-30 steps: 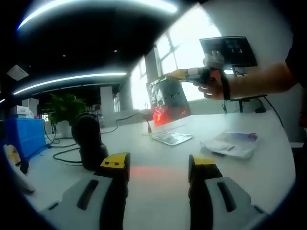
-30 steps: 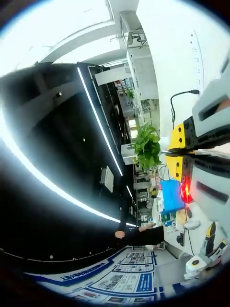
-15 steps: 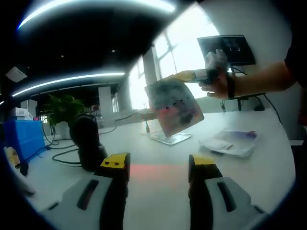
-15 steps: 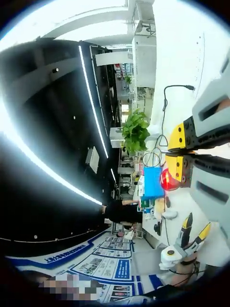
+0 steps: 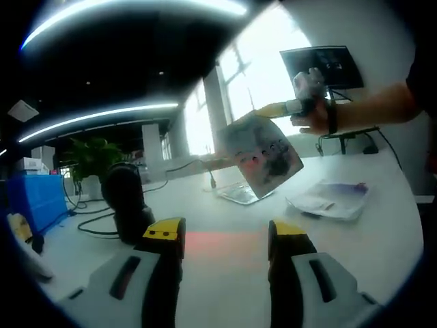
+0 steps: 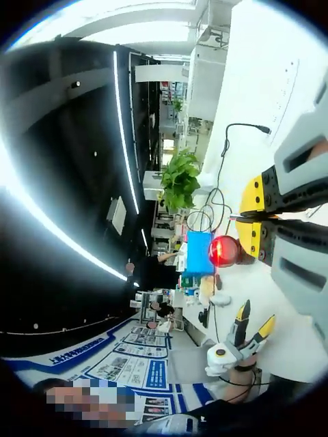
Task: Clip sheet goods on table flip sheet goods clip sheet goods scan sheet goods put sheet goods back to table
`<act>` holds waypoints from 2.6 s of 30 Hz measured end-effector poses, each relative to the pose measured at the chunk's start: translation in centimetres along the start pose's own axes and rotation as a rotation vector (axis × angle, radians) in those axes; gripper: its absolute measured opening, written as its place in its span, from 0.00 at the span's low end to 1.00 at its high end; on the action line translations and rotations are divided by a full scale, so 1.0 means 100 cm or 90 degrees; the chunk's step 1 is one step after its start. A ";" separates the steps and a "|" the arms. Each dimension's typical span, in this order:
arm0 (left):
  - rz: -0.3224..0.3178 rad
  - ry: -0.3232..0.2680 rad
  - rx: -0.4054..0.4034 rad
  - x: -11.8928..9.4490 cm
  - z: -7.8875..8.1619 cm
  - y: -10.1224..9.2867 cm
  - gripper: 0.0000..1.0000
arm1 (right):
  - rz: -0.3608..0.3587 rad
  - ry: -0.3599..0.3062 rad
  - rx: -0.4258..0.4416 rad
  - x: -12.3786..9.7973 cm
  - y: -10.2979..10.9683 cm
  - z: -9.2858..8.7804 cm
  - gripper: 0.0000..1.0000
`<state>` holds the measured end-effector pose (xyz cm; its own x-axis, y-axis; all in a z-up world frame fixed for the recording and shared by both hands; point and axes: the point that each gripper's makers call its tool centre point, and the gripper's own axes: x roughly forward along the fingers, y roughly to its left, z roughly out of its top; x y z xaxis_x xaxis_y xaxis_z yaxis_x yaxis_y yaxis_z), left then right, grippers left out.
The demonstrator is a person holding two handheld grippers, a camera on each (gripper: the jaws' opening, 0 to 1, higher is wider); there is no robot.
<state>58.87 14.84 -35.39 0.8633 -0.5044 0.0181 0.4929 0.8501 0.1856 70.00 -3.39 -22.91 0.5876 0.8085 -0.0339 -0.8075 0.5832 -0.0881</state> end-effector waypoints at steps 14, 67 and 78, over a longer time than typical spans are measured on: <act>-0.002 -0.002 0.000 -0.001 0.001 -0.002 0.41 | 0.019 0.046 0.048 0.017 -0.021 -0.002 0.00; -0.020 -0.024 -0.017 -0.002 0.008 -0.005 0.42 | -0.147 0.253 -0.097 0.055 -0.115 -0.091 0.00; -0.020 -0.023 -0.017 -0.002 0.007 -0.004 0.42 | -0.150 0.305 -0.172 0.058 -0.125 -0.110 0.00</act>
<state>58.38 14.47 -34.76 0.8429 -0.5359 0.0485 0.5229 0.8371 0.1604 84.06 -6.85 -32.96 0.7575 0.4971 -0.4231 -0.6481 0.6507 -0.3958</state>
